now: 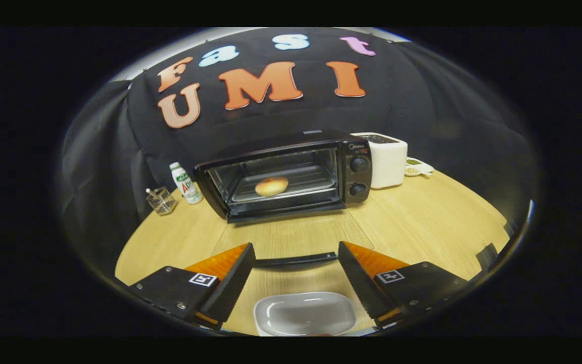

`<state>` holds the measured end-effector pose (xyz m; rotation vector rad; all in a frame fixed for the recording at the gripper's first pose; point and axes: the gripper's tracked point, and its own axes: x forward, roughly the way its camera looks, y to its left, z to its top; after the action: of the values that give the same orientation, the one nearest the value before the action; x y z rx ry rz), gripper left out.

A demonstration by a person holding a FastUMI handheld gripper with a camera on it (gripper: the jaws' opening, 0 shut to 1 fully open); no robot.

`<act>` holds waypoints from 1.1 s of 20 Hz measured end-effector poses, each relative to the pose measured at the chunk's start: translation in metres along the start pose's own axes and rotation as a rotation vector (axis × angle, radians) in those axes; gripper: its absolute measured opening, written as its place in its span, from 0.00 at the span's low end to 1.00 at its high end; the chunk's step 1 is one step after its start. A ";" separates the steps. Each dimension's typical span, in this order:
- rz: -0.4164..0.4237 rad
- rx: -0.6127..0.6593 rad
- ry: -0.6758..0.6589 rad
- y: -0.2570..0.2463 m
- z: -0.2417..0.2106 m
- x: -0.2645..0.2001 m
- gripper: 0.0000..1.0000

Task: Open the toaster oven, put the food inside, and close the toaster oven door.

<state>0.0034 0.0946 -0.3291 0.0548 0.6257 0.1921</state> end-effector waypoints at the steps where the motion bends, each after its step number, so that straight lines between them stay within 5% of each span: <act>1: -0.003 -0.023 0.017 -0.001 -0.007 0.002 0.98; 8: -0.012 -0.142 0.168 0.003 -0.057 0.024 0.99; 22: -0.027 -0.183 0.186 0.014 -0.047 0.050 0.99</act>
<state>0.0132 0.1173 -0.3941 -0.1496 0.7917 0.2292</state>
